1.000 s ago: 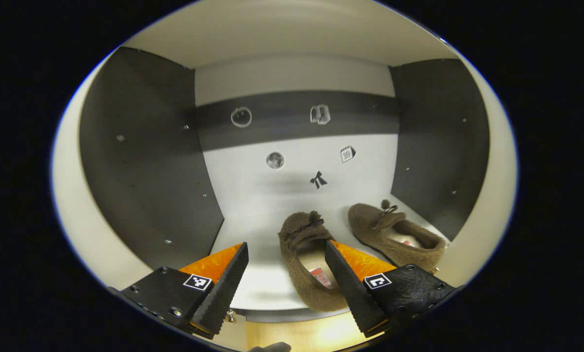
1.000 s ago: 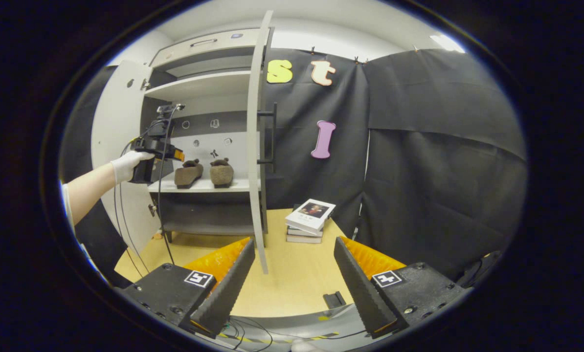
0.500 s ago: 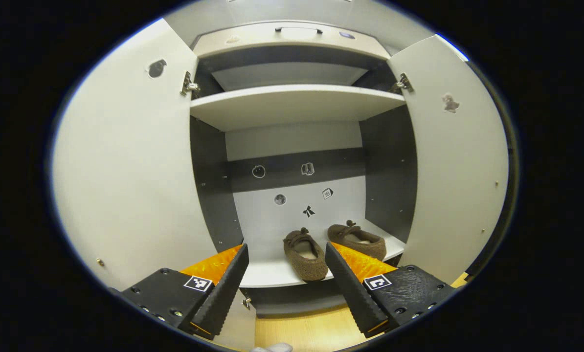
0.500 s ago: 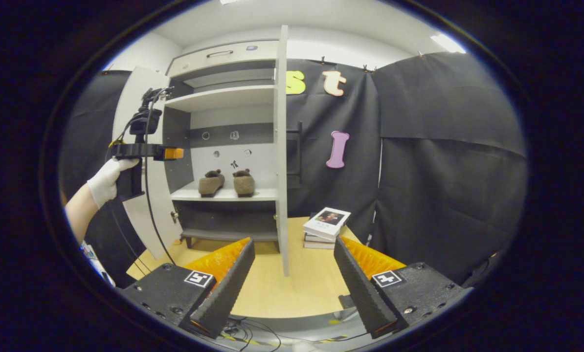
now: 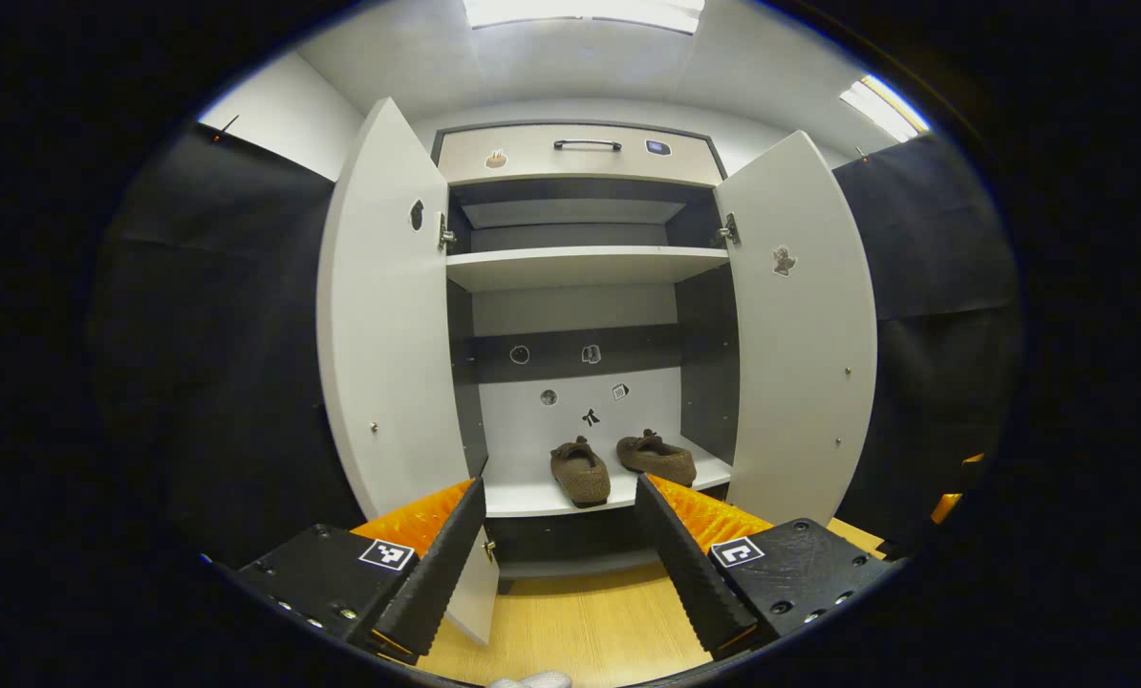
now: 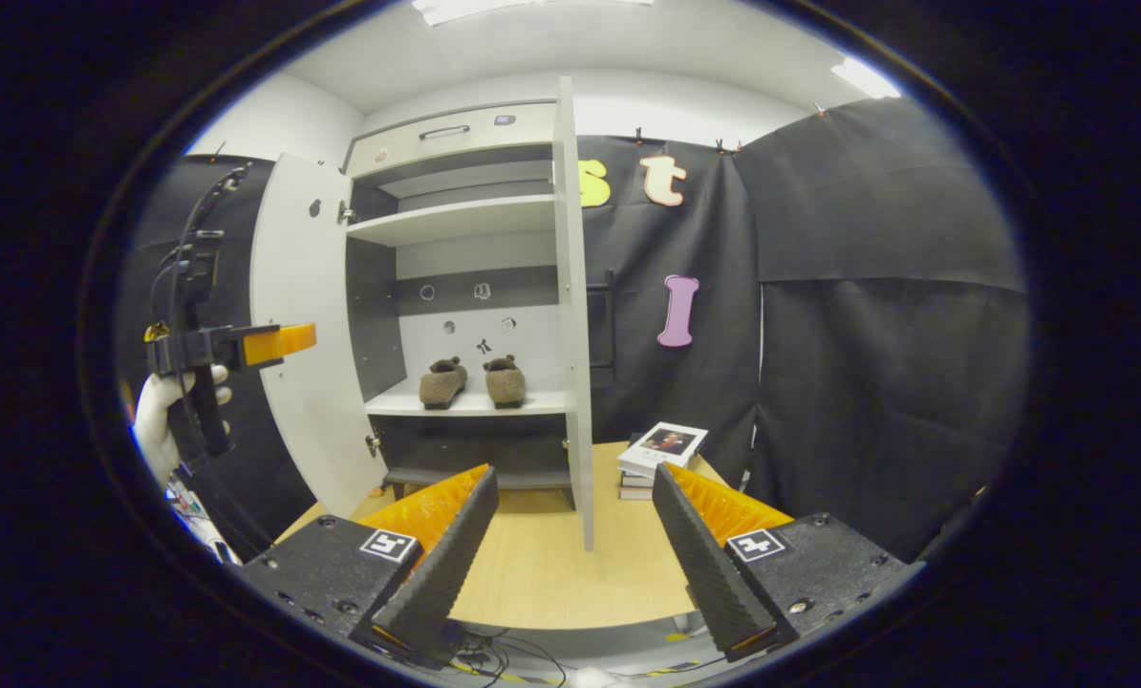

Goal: Grab one shoe with the right hand and put it into the shoe cabinet, grab the other shoe with the left hand and put it into the shoe cabinet; then close the right door with the right hand and the left door with the left hand.

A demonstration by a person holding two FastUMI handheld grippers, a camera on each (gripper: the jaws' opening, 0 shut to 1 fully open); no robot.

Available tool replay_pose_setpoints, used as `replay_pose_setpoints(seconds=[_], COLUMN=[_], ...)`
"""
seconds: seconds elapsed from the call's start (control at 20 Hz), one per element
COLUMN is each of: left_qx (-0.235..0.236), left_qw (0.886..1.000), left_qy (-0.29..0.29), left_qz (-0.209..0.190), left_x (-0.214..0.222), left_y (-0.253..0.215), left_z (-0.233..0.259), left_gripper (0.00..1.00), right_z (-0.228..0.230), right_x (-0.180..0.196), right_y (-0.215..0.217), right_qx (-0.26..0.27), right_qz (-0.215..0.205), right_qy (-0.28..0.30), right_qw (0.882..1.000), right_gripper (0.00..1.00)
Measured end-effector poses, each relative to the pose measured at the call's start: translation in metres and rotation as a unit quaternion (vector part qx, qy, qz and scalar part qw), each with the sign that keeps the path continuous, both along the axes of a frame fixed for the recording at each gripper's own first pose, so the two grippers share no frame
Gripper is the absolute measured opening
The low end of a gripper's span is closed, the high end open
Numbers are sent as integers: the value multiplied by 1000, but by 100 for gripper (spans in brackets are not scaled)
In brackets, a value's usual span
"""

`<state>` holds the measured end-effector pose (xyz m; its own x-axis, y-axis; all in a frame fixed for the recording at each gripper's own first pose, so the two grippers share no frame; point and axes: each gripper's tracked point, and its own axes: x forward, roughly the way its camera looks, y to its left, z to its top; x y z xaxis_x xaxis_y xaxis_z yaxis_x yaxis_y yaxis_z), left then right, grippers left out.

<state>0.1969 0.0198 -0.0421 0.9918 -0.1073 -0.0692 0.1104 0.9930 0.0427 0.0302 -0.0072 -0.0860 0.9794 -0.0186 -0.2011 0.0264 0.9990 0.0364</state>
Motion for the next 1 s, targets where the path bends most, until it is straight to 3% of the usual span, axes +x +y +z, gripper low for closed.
replay_pose_setpoints(seconds=[0.15,0.2,0.45,0.5,0.55,0.6,0.9,1.0], left_qx=[2,0,-5,3,9,11,-7,-9], left_qw=[1000,1000,1000,1000,999,999,999,999], left_qy=[-4,-3,4,13,22,24,32,27], left_qz=[6,9,31,27,27,28,35,39], left_x=[-38,-49,-102,-108,-115,-117,-118,-116], left_y=[5,8,17,16,16,16,9,1], left_z=[-8,-13,-49,-57,-64,-67,-70,-70], left_gripper=[100,96,96,100,96,100,96,100], right_z=[5,6,10,11,11,12,29,35], right_x=[1,1,9,11,13,16,56,78], right_y=[-1,-2,-1,-2,-2,-3,-47,-71], right_qx=[2,1,-4,-5,-6,-8,-22,-28], right_qz=[0,0,2,2,3,4,-22,-40], right_qy=[-5,-6,-10,-9,-8,-10,-24,-25], right_qw=[1000,1000,1000,1000,1000,1000,999,998], right_gripper=[100,100,100,100,100,100,100,100])
